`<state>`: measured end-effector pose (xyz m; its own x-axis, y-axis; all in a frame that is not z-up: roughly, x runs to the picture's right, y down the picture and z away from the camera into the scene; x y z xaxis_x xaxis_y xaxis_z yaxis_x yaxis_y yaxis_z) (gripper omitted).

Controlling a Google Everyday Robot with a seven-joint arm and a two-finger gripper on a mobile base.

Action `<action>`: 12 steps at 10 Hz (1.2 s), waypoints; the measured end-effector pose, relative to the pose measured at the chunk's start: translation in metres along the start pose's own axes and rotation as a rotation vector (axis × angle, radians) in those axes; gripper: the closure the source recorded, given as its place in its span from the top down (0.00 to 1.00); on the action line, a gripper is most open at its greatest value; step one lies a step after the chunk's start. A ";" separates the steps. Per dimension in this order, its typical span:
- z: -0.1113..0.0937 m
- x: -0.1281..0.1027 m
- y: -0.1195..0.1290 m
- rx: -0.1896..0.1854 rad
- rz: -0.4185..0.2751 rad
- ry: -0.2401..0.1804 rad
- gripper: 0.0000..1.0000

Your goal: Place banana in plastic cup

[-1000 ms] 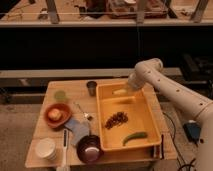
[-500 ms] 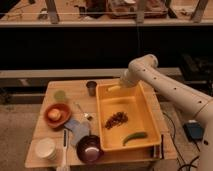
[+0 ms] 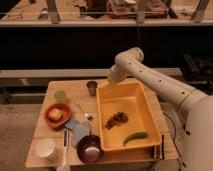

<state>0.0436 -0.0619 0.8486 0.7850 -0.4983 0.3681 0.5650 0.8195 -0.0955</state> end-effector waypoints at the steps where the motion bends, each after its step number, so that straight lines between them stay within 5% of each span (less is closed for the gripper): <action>1: -0.003 -0.005 -0.009 -0.003 -0.023 0.002 0.01; 5: 0.005 -0.047 -0.034 -0.017 -0.094 -0.051 0.01; 12: 0.004 -0.042 -0.032 -0.017 -0.090 -0.045 0.01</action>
<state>-0.0084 -0.0657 0.8393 0.7189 -0.5564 0.4167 0.6374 0.7668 -0.0757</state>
